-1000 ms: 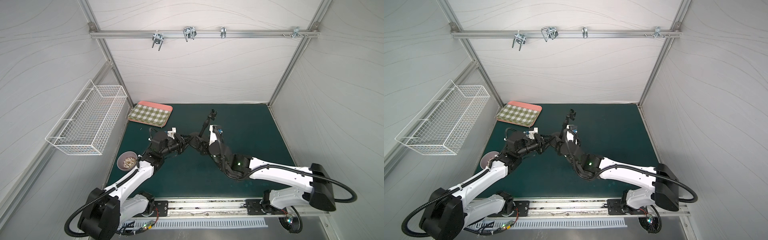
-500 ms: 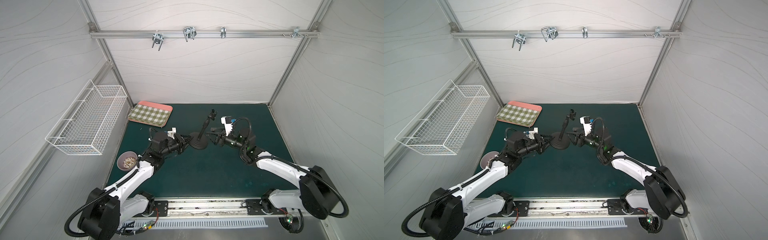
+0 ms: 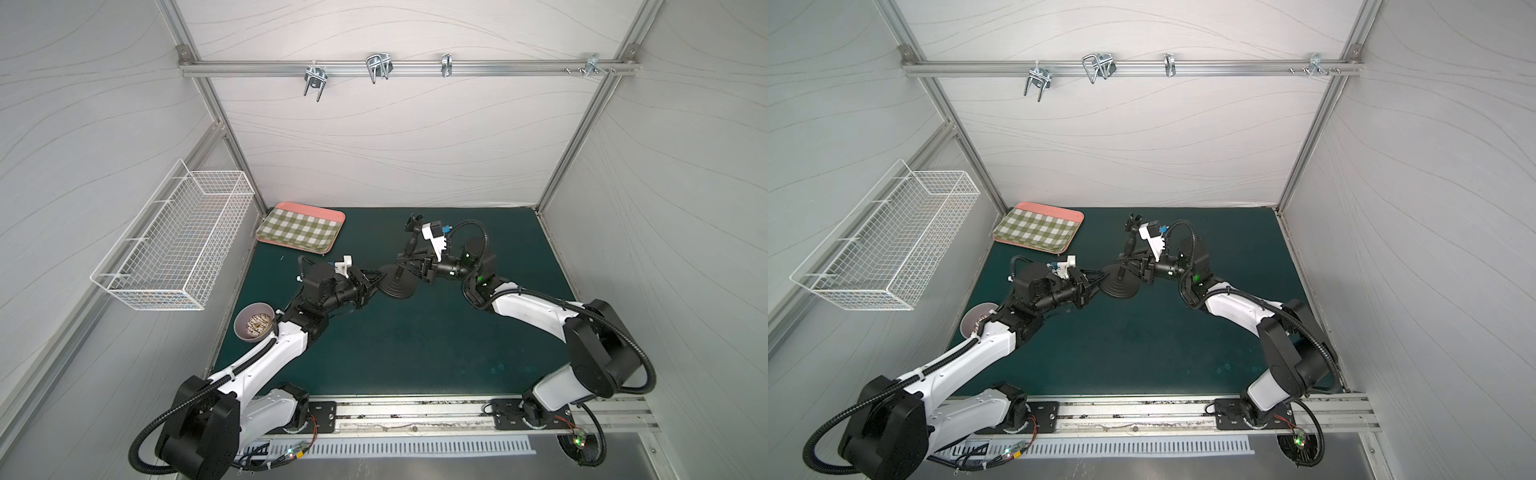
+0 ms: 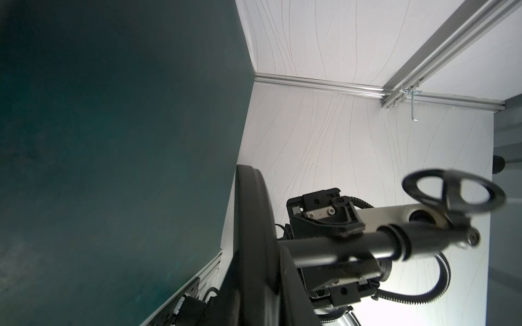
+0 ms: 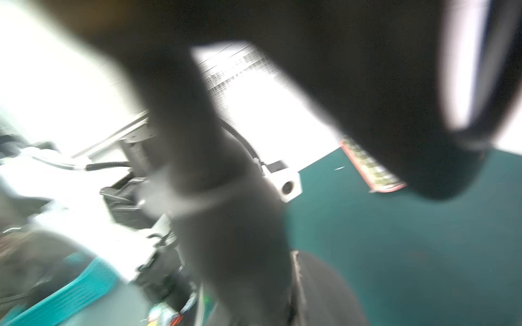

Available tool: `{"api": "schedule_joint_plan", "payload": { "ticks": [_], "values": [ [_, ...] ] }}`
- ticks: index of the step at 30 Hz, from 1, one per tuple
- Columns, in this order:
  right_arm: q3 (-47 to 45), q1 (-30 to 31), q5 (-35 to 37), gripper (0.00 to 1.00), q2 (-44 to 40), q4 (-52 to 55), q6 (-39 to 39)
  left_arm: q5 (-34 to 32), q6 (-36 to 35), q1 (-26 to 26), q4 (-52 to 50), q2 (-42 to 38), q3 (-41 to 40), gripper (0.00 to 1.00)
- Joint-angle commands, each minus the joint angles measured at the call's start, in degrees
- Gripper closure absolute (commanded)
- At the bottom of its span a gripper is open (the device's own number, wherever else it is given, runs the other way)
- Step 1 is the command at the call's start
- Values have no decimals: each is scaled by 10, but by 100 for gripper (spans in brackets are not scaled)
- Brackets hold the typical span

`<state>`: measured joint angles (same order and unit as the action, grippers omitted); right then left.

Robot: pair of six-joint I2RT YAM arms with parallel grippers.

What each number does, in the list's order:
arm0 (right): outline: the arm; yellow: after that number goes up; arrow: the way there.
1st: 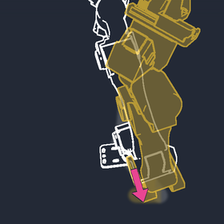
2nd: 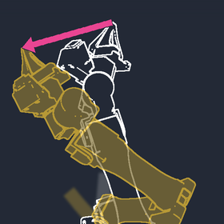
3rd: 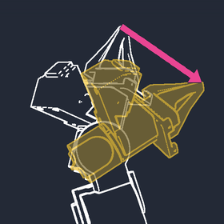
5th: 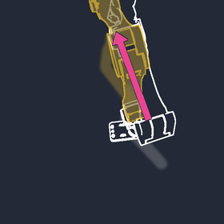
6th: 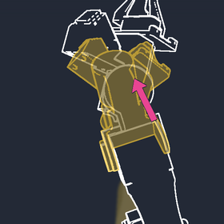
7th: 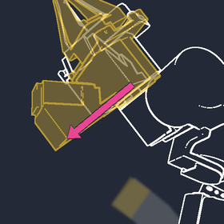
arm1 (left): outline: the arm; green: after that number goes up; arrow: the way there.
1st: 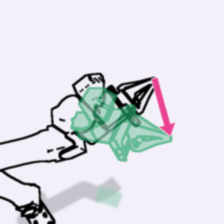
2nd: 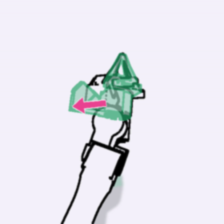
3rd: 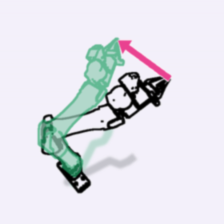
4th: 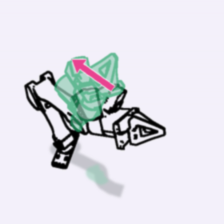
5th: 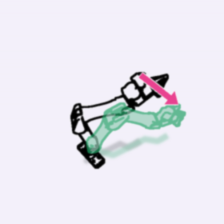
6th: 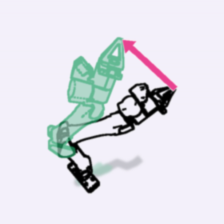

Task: Assemble a microphone stand
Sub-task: Screw the microphone stand pole into the microphone stand base.

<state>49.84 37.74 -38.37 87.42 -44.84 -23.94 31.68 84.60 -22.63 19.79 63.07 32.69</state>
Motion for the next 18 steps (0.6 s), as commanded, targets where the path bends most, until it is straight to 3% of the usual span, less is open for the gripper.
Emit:
{"api": "schedule_joint_plan", "payload": {
  "ticks": [1, 6, 9, 12, 15, 18],
  "values": [
    [-19, 42, 136, 85, -57, 56, 18, 9, 0, 3, 73, -14, 24, 100],
    [-31, 159, 410, 88, -119, 152, 43, 7, 1, 3, 76, -14, 26, 100],
    [-4, 229, 598, 90, -127, 230, -5, 8, 1, 3, 79, -9, 27, 100],
    [29, 275, 740, 94, -113, 280, -72, 14, 1, 3, 81, -3, 30, 100],
    [77, 301, 811, 95, -85, 325, -105, 13, 1, 3, 81, -4, 27, 100],
    [124, 310, 808, 70, -59, 371, -106, 10, 2, 3, 81, -5, 26, 100]
  ]
}}
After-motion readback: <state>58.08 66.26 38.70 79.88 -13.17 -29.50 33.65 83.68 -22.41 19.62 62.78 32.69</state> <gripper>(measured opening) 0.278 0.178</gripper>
